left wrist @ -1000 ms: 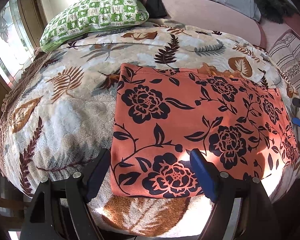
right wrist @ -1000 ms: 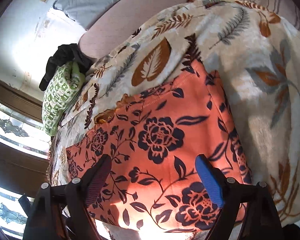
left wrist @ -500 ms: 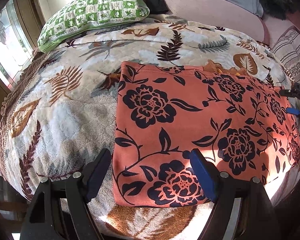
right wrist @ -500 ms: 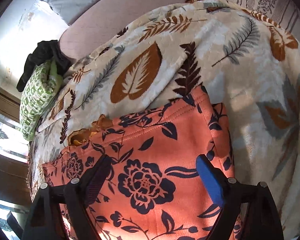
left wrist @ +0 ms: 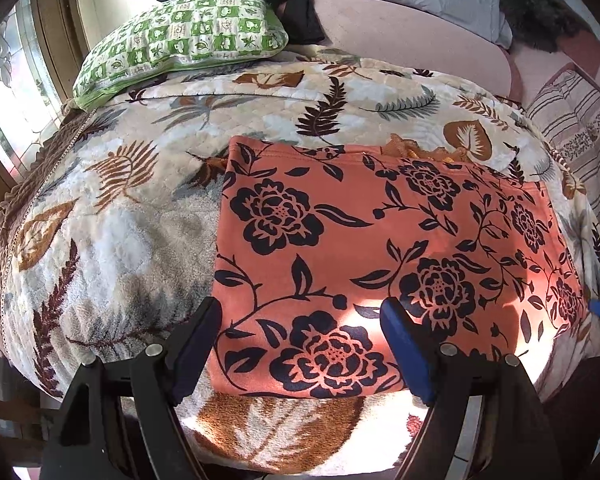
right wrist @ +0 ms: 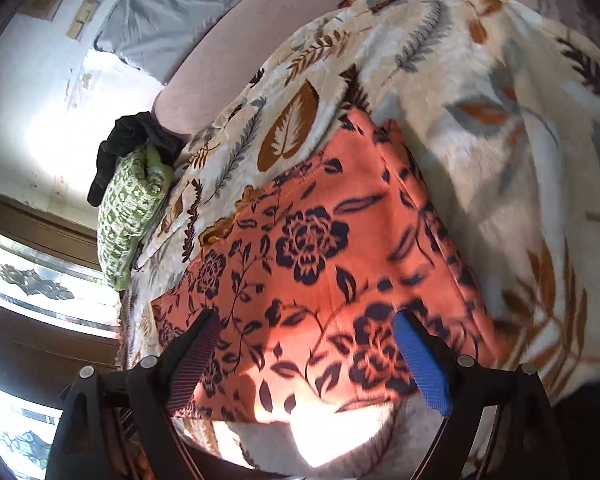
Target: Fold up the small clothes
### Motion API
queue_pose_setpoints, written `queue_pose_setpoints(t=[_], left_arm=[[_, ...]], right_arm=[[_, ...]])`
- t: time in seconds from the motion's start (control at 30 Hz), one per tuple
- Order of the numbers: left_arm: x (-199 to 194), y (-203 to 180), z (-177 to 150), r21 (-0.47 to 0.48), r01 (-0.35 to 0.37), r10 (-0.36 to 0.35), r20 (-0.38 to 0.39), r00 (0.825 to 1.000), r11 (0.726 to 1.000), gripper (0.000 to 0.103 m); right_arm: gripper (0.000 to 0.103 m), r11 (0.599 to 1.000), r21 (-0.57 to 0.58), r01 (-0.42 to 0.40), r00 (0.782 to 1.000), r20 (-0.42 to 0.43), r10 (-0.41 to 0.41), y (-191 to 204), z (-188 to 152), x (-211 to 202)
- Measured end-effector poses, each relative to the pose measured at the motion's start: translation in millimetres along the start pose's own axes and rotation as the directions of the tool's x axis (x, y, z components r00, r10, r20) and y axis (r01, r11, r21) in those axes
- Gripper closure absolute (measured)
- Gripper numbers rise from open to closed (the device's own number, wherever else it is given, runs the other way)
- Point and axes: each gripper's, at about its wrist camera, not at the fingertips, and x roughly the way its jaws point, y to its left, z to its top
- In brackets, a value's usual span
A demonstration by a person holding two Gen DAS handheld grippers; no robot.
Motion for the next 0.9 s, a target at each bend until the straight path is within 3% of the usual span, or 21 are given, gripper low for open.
queue_pose_setpoints(t=[0.13, 0.3, 0.37, 0.47, 0.53, 0.6, 0.7, 0.8, 0.9], left_arm=[[7.0, -18.1, -6.6, 0.024, 0.042, -0.042, -0.028, 0.999, 0.999, 0.021], [11.9, -34.0, -15.6, 0.050, 0.052, -0.049, -0.064, 0.997, 0.997, 0.021], [9.1, -34.7, -15.6, 0.041, 0.049, -0.047, -0.059, 0.997, 0.998, 0.021], [4.3, -37.1, -13.3, 0.043, 0.041, -0.039, -0.055, 0.998, 0.998, 0.021], [-1.3, -39.9, -11.7, 0.062, 0.031, -0.029, -0.037, 0.999, 0.998, 0.021], [-4.4, -41.4, -10.1, 0.072, 0.021, -0.020, -0.024, 1.000, 0.997, 0.021], [-3.7, -42.4, -8.8, 0.071, 0.027, -0.025, -0.028, 0.999, 0.997, 0.021], [-3.3, -43.9, -9.4, 0.082, 0.026, -0.024, -0.029, 0.999, 0.996, 0.021], [-2.2, -44.6, -7.9, 0.080, 0.029, -0.027, -0.030, 0.999, 0.996, 0.021]], right_arm=[[0.013, 0.987, 0.153, -0.044, 0.999, -0.006, 0.045, -44.3, -51.5, -11.0], [0.013, 0.941, 0.327, -0.090, 0.996, 0.027, 0.086, -81.3, -56.1, -1.1], [0.013, 0.934, 0.326, -0.144, 0.989, 0.060, 0.132, -80.8, -46.3, 0.3], [0.013, 0.920, 0.370, -0.129, 0.992, 0.046, 0.121, -88.1, -34.4, 13.8], [0.012, 0.892, 0.414, -0.184, 0.982, 0.052, 0.179, -92.0, -32.2, 21.3], [0.012, 0.894, 0.390, -0.221, 0.975, 0.081, 0.206, -85.1, -29.5, 19.1], [0.012, 0.909, 0.367, -0.198, 0.980, 0.080, 0.181, -83.5, -25.9, 22.2], [0.013, 0.886, 0.411, -0.215, 0.977, 0.092, 0.194, -94.1, -29.6, 25.7], [0.012, 0.894, 0.393, -0.217, 0.976, 0.084, 0.200, -91.9, -28.6, 23.5]])
